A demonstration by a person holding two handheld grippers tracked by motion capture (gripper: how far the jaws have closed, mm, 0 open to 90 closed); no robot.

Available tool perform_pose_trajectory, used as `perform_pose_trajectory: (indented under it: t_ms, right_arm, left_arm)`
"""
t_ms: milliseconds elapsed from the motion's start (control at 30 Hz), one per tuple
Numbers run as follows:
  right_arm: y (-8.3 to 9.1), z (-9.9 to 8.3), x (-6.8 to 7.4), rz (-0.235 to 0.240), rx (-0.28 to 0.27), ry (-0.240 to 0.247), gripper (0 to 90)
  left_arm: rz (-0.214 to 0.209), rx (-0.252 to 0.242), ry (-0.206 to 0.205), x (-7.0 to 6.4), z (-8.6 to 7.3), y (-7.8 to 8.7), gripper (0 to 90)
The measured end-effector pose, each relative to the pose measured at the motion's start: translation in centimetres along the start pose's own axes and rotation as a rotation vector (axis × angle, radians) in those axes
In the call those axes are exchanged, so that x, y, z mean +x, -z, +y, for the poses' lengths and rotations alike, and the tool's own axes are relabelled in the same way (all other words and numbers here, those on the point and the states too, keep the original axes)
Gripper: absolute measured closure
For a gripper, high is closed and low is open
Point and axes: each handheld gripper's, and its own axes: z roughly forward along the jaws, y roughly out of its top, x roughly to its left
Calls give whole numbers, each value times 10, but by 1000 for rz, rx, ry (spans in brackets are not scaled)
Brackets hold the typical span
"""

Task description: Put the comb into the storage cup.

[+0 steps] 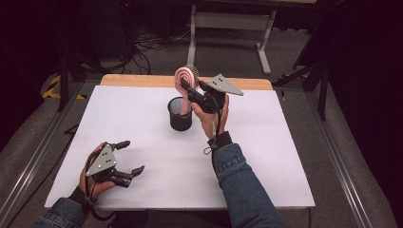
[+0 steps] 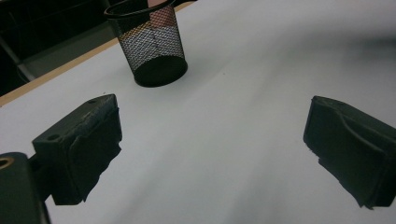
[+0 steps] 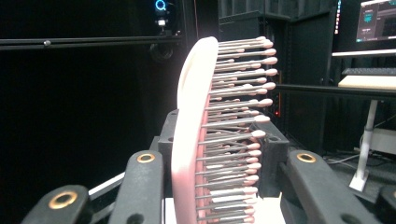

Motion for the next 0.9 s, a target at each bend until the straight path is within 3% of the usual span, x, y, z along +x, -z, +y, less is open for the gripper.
perform_pose_trajectory:
  t_ms: [900]
  right_arm:
    - [-5, -28, -3, 2, 51, -43, 632]
  left_arm:
    - [0, 4, -5, 0, 0, 0, 55]
